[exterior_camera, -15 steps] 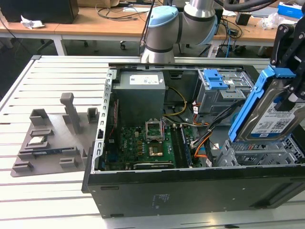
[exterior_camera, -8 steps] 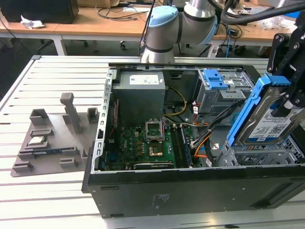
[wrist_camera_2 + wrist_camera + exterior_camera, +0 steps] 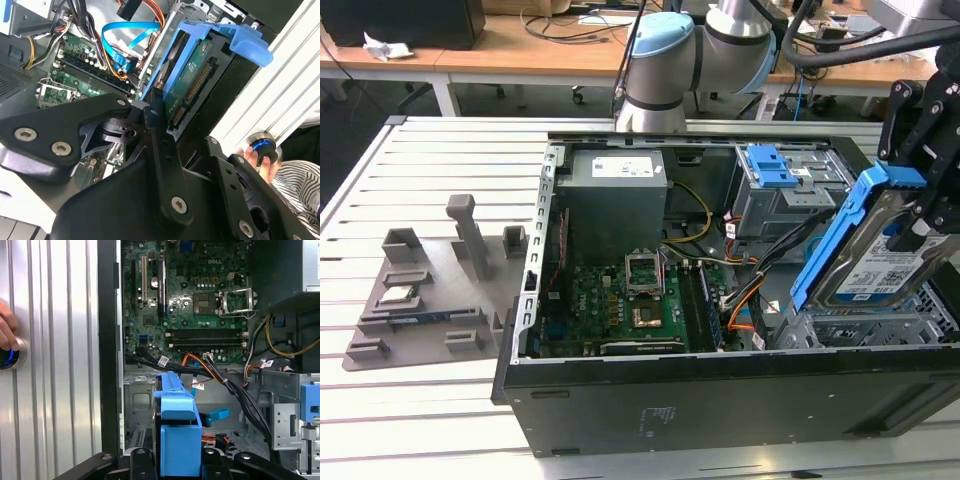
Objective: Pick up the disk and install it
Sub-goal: 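Pick up the disk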
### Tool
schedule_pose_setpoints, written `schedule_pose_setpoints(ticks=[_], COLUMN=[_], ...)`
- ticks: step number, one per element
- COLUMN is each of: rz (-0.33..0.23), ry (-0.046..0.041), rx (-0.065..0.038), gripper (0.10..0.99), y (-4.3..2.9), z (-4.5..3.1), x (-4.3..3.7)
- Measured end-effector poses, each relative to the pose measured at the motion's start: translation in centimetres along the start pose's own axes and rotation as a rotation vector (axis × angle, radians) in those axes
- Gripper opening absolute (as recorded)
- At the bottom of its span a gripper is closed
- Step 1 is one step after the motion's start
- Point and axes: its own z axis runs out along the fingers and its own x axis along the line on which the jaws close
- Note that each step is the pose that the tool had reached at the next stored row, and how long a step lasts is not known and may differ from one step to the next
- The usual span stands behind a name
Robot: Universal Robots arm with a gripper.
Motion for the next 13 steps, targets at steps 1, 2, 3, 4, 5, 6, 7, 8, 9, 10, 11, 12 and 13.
schedule_pose_setpoints(ticks=[1,2,3,4,5,6,7,8,9,10,11,12,13], rz=[0.000,0.000,0.000,0.000,0.000,0.000,0.000,0.000,0.000,0.000,0.000,0.000,0.000], ry=[0.0004,0.0002,0.0002,0.0002,0.0002,0.0001,0.0000,0.0000,-0.0001,-0.0001,0.0000,-0.0001,-0.0002], rx=[0.000,0.000,0.000,0.001,0.000,0.001,0.001,0.000,0.001,0.001,0.000,0.000,0.000], gripper=[0.361,0.361,0.361,0.361,0.361,0.361,0.361,0.361,0.361,0.361,0.361,0.361,0.361], y=[0.00,-0.01,-0.01,0.00,0.00,0.00,0.00,0.00,0.00,0.00,0.00,0.00,0.00], z=[-0.37,-1.09,-1.38,-1.61,-1.89,-2.01,-2.01,-2.02,-2.02,-2.02,-2.03,-2.02,-2.02], x=[0.00,0.00,0.01,0.01,0.01,0.02,0.01,0.01,0.01,0.01,0.01,0.01,0.01])
